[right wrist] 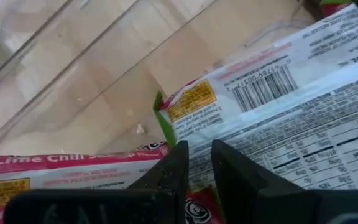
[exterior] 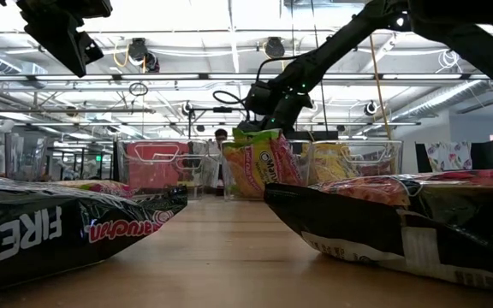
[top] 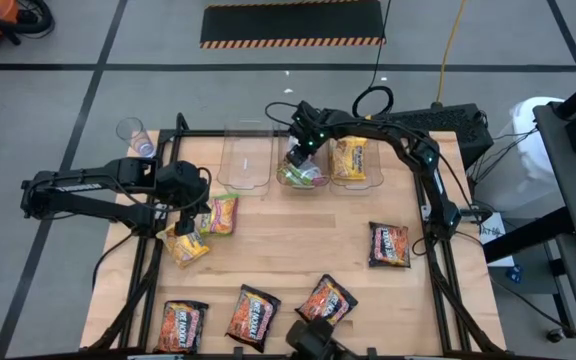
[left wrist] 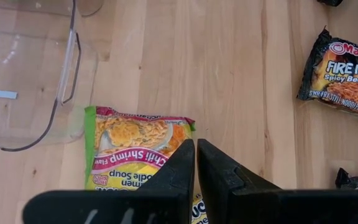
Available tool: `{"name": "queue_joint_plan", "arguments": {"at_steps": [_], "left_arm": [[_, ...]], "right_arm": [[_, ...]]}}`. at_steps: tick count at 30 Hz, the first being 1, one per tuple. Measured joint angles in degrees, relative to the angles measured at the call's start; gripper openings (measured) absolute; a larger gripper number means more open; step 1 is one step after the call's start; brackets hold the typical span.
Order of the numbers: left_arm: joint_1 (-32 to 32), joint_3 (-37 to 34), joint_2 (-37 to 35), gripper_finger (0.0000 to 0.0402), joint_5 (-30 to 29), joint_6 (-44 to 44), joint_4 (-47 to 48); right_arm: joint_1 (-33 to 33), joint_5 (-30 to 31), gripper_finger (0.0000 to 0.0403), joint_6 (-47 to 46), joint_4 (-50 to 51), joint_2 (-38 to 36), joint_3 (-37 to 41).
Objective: Sort Maruchan noodles
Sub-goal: Adjust the green noodle pack in the center transparent bin
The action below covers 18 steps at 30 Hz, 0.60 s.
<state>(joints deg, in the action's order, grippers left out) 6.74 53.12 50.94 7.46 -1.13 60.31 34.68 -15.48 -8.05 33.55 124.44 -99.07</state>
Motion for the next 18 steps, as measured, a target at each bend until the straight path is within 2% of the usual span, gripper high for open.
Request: {"name": "queue_joint_plan", "arguments": {"at_steps": [9,14,18], "left_arm": [[0.0,0.0,0.0,0.0024,0.0,0.1,0.0],[0.0,0.0,0.0,0.0024,0.0,0.1,0.0],[0.0,0.0,0.0,0.0024,0.0,0.1,0.0]], "right_arm": [[1.4,0.6,0.0066,-0.7,0.3,-0.4,-0.1],[1.5,0.7,0.0065,2.2,0.6,-0.4,-0.1],[2.0,0.7,0.0049,3.1,0.6,-0.4,-0.1]]}}
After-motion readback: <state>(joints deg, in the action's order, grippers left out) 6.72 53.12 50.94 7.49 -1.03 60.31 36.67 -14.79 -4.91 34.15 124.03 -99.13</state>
